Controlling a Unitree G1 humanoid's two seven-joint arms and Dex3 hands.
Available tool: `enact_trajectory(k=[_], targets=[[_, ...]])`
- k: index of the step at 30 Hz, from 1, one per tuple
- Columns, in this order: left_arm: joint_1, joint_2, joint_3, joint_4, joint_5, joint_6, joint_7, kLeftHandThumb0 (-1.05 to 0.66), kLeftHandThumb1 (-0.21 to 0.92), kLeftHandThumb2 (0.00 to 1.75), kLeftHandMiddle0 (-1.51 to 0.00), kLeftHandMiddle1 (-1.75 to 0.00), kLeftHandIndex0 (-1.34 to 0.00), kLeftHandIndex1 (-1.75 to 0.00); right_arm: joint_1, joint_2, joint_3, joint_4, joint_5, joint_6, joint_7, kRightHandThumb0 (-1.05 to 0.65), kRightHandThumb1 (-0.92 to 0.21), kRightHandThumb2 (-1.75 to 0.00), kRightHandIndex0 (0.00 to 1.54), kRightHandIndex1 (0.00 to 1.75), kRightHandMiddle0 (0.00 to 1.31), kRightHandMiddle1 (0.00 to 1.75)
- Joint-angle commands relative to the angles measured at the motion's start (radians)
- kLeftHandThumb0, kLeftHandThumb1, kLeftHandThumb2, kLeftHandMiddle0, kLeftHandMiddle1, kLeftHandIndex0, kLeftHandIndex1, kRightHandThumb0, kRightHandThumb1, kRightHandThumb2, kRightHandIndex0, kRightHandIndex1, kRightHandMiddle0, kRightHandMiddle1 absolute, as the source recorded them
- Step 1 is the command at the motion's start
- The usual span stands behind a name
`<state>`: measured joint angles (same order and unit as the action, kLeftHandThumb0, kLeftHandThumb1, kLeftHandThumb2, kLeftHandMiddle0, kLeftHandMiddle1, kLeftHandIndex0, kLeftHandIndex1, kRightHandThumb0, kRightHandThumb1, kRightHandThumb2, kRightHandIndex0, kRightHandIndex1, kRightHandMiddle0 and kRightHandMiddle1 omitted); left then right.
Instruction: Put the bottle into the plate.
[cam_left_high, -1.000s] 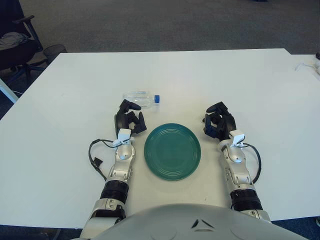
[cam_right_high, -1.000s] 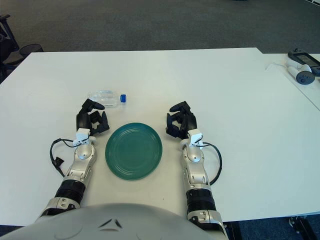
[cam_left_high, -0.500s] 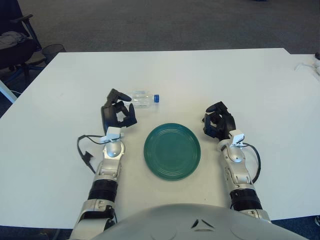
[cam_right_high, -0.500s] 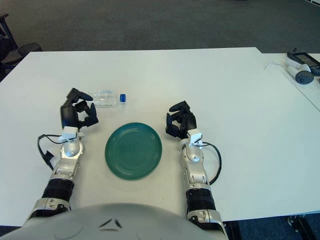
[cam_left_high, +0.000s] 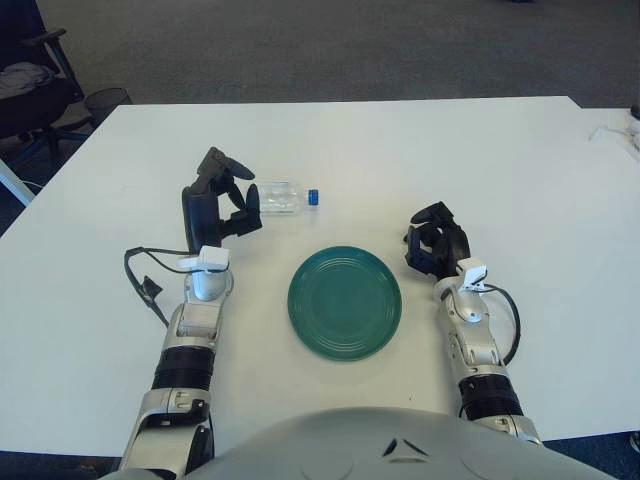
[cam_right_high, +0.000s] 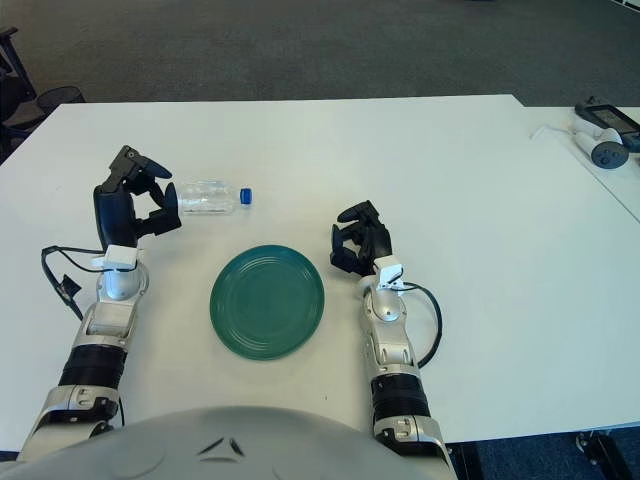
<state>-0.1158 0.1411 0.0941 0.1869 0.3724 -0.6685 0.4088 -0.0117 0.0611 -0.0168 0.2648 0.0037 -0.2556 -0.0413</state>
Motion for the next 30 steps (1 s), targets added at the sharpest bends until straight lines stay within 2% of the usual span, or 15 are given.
enact_trajectory(k=[1, 5, 8, 12, 14, 15, 17, 18, 19, 20, 21, 22, 23, 26, 30], targets=[[-0.043, 0.032, 0.006, -0.023, 0.029, 0.022, -0.007, -0.46, 0.34, 1.28, -1.17, -1.75, -0.58, -1.75, 0.03, 0.009, -0.005, 0.062, 0.015, 0.047, 0.005, 0.0, -0.49, -1.11, 0.39, 1.73, 0.37, 1.74], [-0.087, 0.06, 0.001, 0.001, 0.038, 0.028, -0.024, -0.46, 0.34, 1.28, -1.18, -1.75, -0.58, -1.75, 0.022, 0.007, -0.005, 0.075, 0.015, 0.04, 0.005, 0.0, -0.49, -1.11, 0.39, 1.73, 0.37, 1.74], [-0.173, 0.105, -0.017, 0.075, 0.057, 0.038, -0.053, -0.46, 0.34, 1.28, -1.18, -1.75, -0.58, -1.75, 0.015, 0.007, -0.006, 0.089, 0.014, 0.03, 0.003, 0.0, -0.49, -1.11, 0.39, 1.73, 0.37, 1.74], [-0.327, 0.172, -0.06, 0.279, 0.064, 0.019, -0.112, -0.46, 0.34, 1.28, -1.16, -1.75, -0.58, -1.75, 0.006, 0.007, -0.007, 0.108, 0.014, 0.019, 0.003, 0.0, -0.49, -1.11, 0.39, 1.73, 0.37, 1.74], [-0.367, 0.194, -0.077, 0.346, 0.059, -0.001, -0.136, -0.46, 0.34, 1.28, -1.14, -1.75, -0.58, -1.75, 0.002, 0.007, -0.007, 0.115, 0.014, 0.015, 0.004, 0.0, -0.49, -1.11, 0.39, 1.73, 0.37, 1.74], [-0.382, 0.229, -0.102, 0.365, 0.064, 0.01, -0.202, -0.46, 0.35, 1.27, -1.1, -1.75, -0.58, -1.75, 0.0, 0.007, -0.008, 0.12, 0.015, 0.013, 0.004, 0.0, -0.49, -1.12, 0.39, 1.73, 0.37, 1.74], [-0.405, 0.293, -0.151, 0.388, 0.079, 0.041, -0.329, -0.44, 0.45, 1.09, -0.84, -1.75, -0.55, -1.68, -0.005, 0.008, -0.01, 0.13, 0.017, 0.009, 0.004, 0.0, -0.48, -1.12, 0.39, 1.73, 0.37, 1.74], [-0.412, 0.317, -0.171, 0.391, 0.085, 0.058, -0.38, -0.57, 0.5, 0.9, -0.54, -1.75, -0.37, -1.67, -0.007, 0.008, -0.011, 0.135, 0.018, 0.008, 0.004, 0.0, -0.48, -1.12, 0.39, 1.73, 0.37, 1.74], [-0.422, 0.35, -0.198, 0.397, 0.104, 0.069, -0.439, -0.66, 0.56, 0.72, -0.34, -1.75, -0.25, -1.67, -0.009, 0.008, -0.011, 0.137, 0.018, 0.007, 0.003, 0.0, -0.48, -1.12, 0.39, 1.73, 0.37, 1.74], [-0.43, 0.373, -0.216, 0.4, 0.116, 0.076, -0.479, -0.71, 0.6, 0.64, -0.27, -1.53, -0.2, -1.53, -0.01, 0.008, -0.011, 0.139, 0.018, 0.006, 0.003, 0.0, -0.48, -1.12, 0.39, 1.73, 0.37, 1.74], [-0.444, 0.411, -0.252, 0.397, 0.165, 0.086, -0.528, -0.78, 0.67, 0.49, -0.17, -1.18, -0.13, -1.31, -0.012, 0.008, -0.012, 0.143, 0.018, 0.004, 0.002, 0.0, -0.48, -1.12, 0.39, 1.72, 0.37, 1.74], [-0.454, 0.437, -0.278, 0.393, 0.199, 0.094, -0.561, -0.88, 0.74, 0.37, -0.11, -0.75, -0.08, -0.95, -0.013, 0.009, -0.012, 0.147, 0.018, 0.002, 0.001, 0.0, -0.48, -1.12, 0.39, 1.72, 0.37, 1.74], [-0.46, 0.451, -0.294, 0.389, 0.219, 0.1, -0.579, -0.94, 0.79, 0.29, -0.07, -0.48, -0.05, -0.71, -0.014, 0.009, -0.012, 0.149, 0.017, 0.0, 0.001, 0.0, -0.48, -1.12, 0.4, 1.72, 0.37, 1.74], [-0.492, 0.507, -0.362, 0.367, 0.336, 0.131, -0.625, -1.01, 0.87, 0.15, -0.02, -0.16, -0.02, -0.3, -0.016, 0.009, -0.012, 0.155, 0.016, -0.005, -0.001, 0.0, -0.48, -1.12, 0.4, 1.72, 0.37, 1.74], [-0.554, 0.539, -0.437, 0.361, 0.432, 0.17, -0.706, -1.04, 0.9, 0.09, -0.01, -0.04, 0.0, -0.08, -0.018, 0.01, -0.012, 0.162, 0.016, -0.008, -0.002, 0.0, -0.48, -1.11, 0.4, 1.72, 0.37, 1.74]])
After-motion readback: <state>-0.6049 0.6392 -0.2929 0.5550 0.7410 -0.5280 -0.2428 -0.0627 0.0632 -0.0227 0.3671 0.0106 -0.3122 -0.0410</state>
